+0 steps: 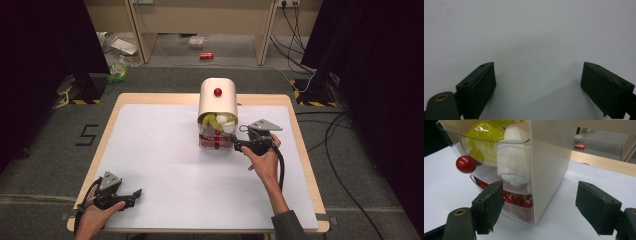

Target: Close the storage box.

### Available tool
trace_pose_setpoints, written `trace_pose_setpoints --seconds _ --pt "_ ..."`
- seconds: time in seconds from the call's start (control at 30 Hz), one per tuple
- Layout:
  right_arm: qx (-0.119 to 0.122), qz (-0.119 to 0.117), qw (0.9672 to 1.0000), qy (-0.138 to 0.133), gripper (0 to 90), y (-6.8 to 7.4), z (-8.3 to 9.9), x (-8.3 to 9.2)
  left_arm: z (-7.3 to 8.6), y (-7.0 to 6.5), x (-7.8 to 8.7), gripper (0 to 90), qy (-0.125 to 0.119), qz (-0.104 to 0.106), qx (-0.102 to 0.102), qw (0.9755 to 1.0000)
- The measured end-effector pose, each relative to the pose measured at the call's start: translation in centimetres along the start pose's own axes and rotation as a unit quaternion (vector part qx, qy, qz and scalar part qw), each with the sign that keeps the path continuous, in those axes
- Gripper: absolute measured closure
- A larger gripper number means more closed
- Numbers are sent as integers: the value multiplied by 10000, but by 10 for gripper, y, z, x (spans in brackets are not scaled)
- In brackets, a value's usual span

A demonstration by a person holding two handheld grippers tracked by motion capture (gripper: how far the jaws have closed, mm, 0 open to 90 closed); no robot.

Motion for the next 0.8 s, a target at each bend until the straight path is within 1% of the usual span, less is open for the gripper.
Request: trace_pose_setpoints --seconds 0.3,0.4,0.57,0.8 --pt "-1 15 10000 52 225 -2 4 8 0 0 0 122 2 1 -7 10000" --pt "37 28 10000 47 219 -2 5 12 0 0 0 122 -4 1 2 10000" --pt "61 4 10000 57 192 0 7 19 0 0 0 122 -7 2 6 10000" --pt "131 -37 9999 92 189 3 12 28 0 0 0 122 -8 5 10 10000"
Point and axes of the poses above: each handheld gripper's, and its own axes: x roughly backward along the jaws, z roughly out of its underside, y roughly to its left, the point moved 10 cm from there along -x, roughly forward along the jaws, and after that the axes turned 7 degrees about -x, right-handed, at the moved point
